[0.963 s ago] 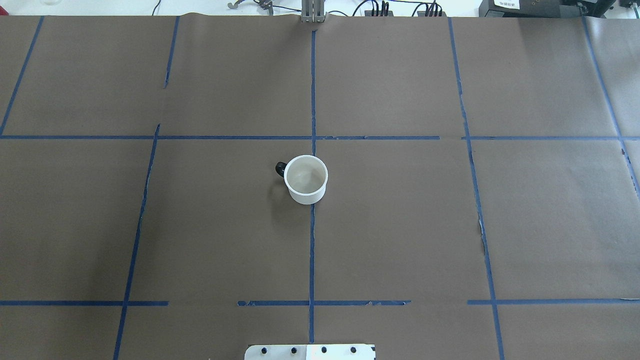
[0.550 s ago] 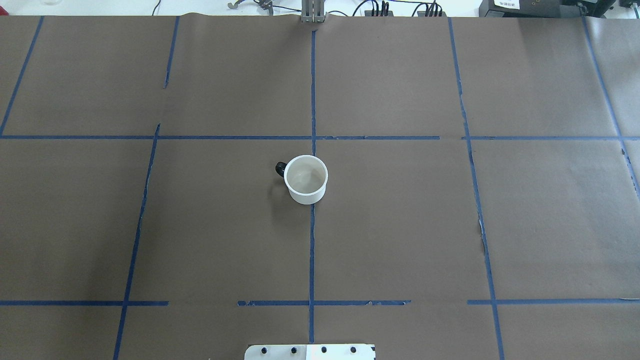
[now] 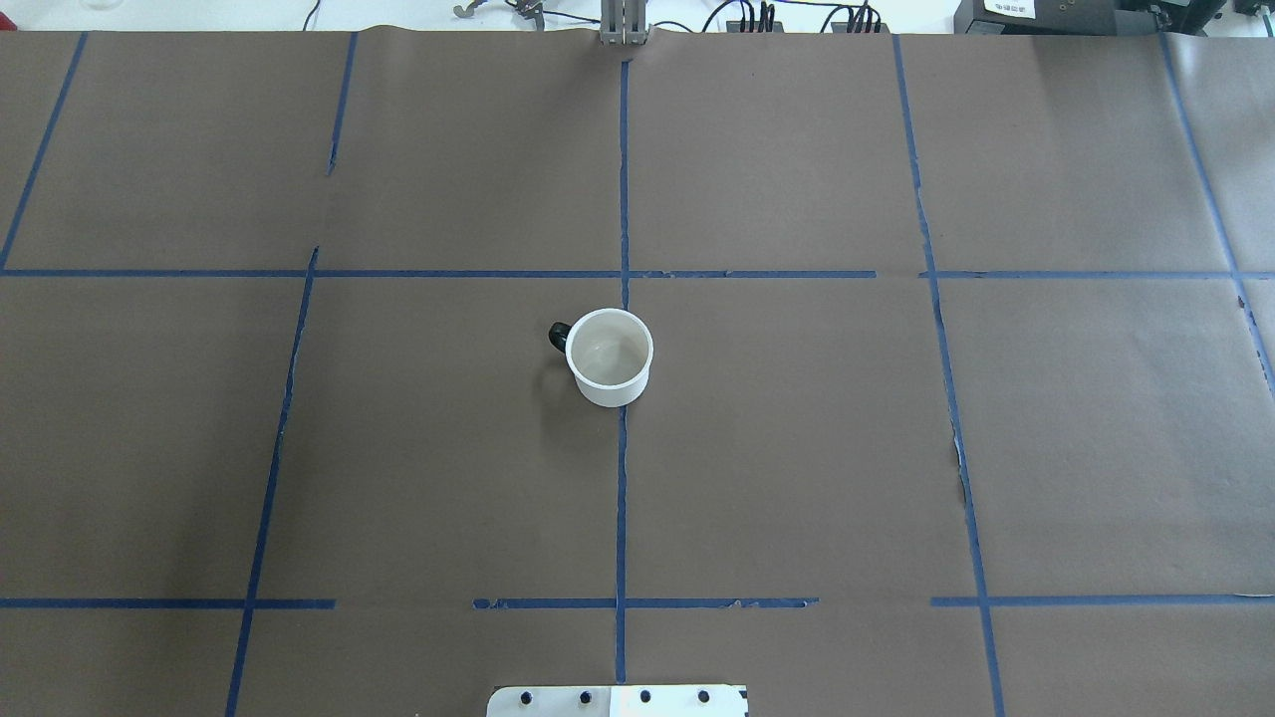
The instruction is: Flip mug
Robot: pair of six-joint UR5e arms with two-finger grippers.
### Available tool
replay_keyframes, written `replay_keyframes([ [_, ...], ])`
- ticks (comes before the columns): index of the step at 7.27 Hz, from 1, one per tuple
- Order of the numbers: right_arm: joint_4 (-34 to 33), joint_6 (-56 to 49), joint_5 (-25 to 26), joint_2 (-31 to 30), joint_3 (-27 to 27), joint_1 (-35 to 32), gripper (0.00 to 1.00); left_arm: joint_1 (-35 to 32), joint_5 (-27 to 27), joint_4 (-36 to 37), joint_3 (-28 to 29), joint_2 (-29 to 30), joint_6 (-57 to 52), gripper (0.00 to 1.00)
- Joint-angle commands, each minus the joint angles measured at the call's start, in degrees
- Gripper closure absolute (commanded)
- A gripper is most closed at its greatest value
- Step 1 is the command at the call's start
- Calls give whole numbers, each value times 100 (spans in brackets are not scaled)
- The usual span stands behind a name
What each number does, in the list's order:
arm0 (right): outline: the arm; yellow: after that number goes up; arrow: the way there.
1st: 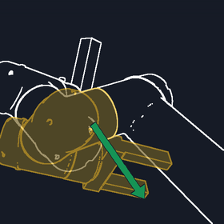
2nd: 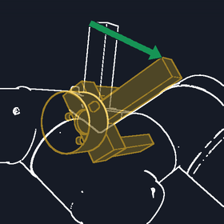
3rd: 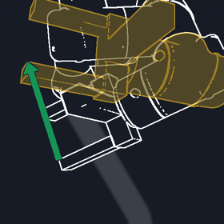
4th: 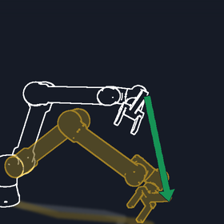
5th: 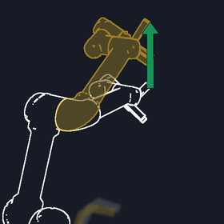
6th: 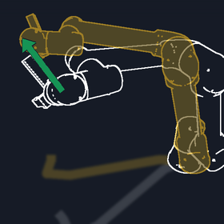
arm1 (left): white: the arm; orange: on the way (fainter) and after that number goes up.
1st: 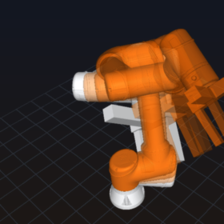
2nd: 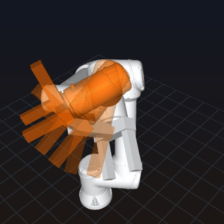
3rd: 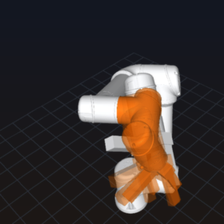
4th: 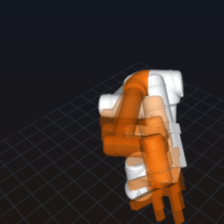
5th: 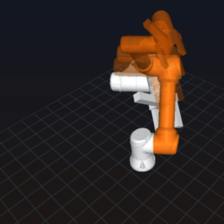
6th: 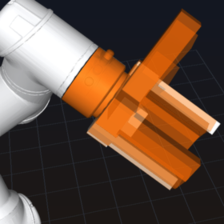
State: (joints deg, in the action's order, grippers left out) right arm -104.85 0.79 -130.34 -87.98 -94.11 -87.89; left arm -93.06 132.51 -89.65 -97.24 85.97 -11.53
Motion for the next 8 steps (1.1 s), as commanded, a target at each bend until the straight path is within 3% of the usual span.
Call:
replay_keyframes([
  [1, 0, 0, 0, 9, -2, 0, 0, -2, -6, 0, -14, -2, 1, 0],
  [8, 0, 0, 0, 0, -2, 0, 0, -2, 3, 0, -93, 7, -25, 0],
])
